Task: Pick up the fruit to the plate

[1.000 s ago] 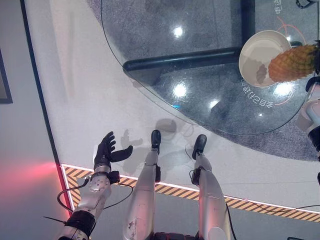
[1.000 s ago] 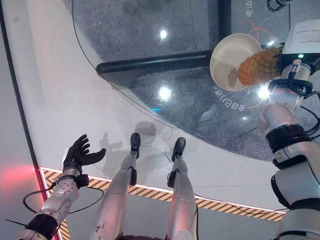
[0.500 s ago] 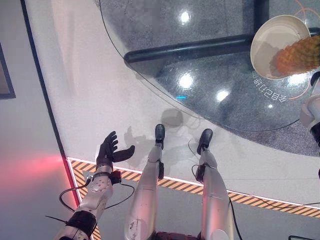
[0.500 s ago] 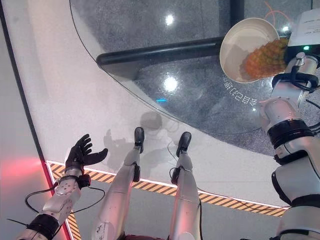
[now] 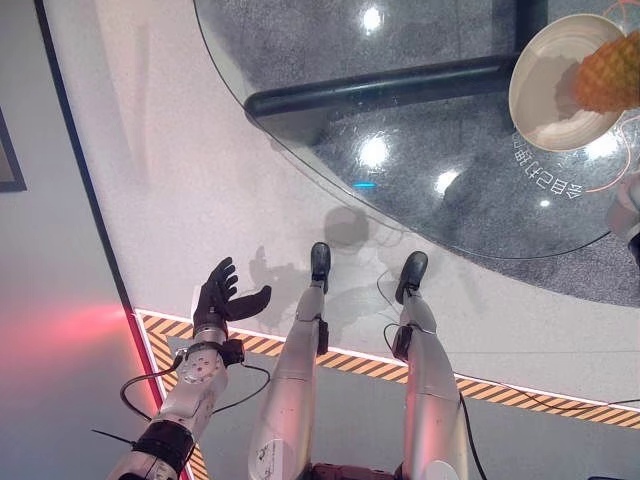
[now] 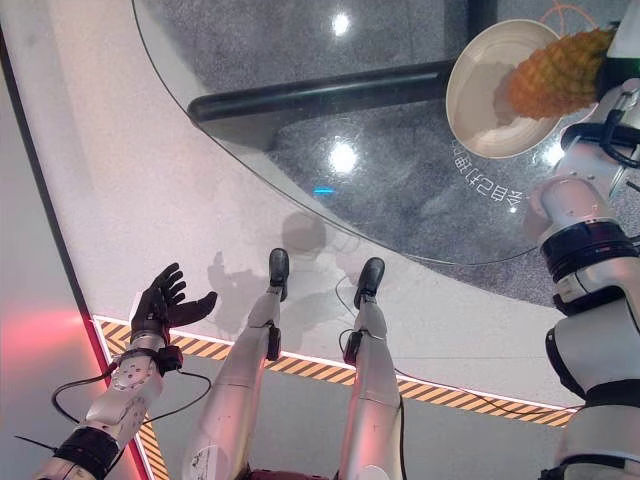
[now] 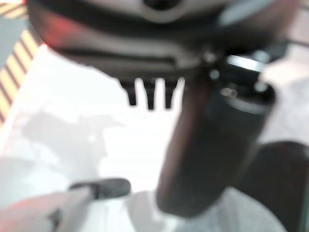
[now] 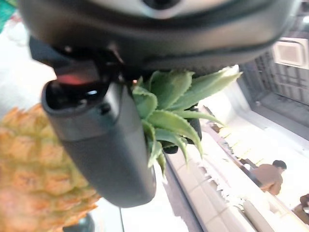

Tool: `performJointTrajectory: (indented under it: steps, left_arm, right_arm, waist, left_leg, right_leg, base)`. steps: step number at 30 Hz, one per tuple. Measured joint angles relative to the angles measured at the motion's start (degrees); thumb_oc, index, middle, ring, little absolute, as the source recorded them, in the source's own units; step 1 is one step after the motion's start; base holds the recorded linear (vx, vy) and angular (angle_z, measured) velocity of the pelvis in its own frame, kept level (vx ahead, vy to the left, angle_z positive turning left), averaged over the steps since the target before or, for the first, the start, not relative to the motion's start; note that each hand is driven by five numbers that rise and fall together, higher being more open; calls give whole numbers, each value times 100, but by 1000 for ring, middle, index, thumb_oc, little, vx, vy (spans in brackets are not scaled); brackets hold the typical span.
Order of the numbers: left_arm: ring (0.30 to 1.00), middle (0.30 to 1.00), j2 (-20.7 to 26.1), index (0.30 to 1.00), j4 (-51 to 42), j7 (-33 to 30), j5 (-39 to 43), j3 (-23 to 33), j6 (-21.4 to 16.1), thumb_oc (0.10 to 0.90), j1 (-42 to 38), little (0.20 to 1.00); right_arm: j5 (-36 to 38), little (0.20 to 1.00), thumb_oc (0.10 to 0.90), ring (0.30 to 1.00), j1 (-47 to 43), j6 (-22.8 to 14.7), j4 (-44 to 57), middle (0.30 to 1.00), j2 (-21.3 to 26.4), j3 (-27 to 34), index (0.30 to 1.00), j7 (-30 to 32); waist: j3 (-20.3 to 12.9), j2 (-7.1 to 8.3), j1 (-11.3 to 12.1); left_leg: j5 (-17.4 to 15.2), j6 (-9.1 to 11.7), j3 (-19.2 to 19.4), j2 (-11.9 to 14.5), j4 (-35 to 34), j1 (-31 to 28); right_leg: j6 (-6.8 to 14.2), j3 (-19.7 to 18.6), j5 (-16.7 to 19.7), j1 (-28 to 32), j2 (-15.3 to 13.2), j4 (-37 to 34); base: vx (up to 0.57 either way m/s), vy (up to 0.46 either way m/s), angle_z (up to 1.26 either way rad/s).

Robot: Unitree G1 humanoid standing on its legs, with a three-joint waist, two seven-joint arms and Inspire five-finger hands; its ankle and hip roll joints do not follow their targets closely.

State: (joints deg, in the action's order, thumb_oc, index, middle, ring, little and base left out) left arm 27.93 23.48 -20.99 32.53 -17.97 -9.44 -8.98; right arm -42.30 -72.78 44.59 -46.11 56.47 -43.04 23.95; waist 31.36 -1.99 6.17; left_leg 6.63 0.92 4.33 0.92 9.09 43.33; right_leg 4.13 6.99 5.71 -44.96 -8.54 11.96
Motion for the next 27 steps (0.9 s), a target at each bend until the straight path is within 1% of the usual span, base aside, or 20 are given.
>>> performJointTrajectory:
  steps: [3,7,12,14,16,23,27]
  left_arm:
    - [900,900,13,900,7,0,45,-5,-6,800,1,900]
    - [900,900,19,900,1,0,49,-107,-17,800,0,900]
    - [900,900,18,900,-14,-1,62,-190,-31,800,3,900]
    - [900,900,17,900,-45,-2,72,-192,-44,800,3,900]
    - [900,900,17,900,-49,-2,88,-187,-70,800,3,900]
    - [900,900,21,900,-43,-2,117,-189,-143,800,3,900]
    - [900,900,21,900,-42,-2,168,-191,-196,800,2,900]
  right_arm:
    - [258,200,100,300,-75,9,-14,300,0,0,300,361]
    - [400,200,100,300,-117,47,-7,300,0,-1,300,563]
    - [284,200,100,300,-140,119,-12,300,9,-16,300,471]
    - [37,200,100,300,-140,119,-23,300,12,-66,300,263]
    - [-108,200,100,300,-139,140,-81,300,11,-264,300,90]
    - [-266,200,100,300,-161,181,-237,300,18,-269,300,41]
    - [-255,200,100,300,-161,235,-237,300,20,-186,300,179]
  waist:
    - [-4,-28,4]
    - [-6,-84,11]
    - [-12,-112,6]
    - [-11,-114,12]
    - [-11,-115,18]
    - [-13,-118,32]
    - [-14,-120,22]
  left_leg:
    - [7,-10,-1,-16,3,6]
    - [14,-20,-8,-31,4,18]
    - [24,-29,-14,-43,8,135]
    - [27,-31,-14,-46,18,231]
    - [27,-31,-26,-46,20,271]
    - [44,-38,-50,-69,20,319]
    - [58,-42,-62,-83,32,408]
  right_leg:
    - [6,-8,-5,-21,-15,33]
    - [13,-6,-9,-38,-33,53]
    - [18,-1,-13,-158,-46,71]
    - [18,-1,-13,-249,-49,80]
    - [19,12,-14,-281,-51,79]
    - [28,41,-20,-322,-77,97]
    - [28,45,-20,-411,-92,124]
  base:
    - [0,0,0]
    - [0,0,0]
    - [0,0,0]
    - [0,0,0]
    - [0,0,0]
    - [0,0,0]
    - [0,0,0]
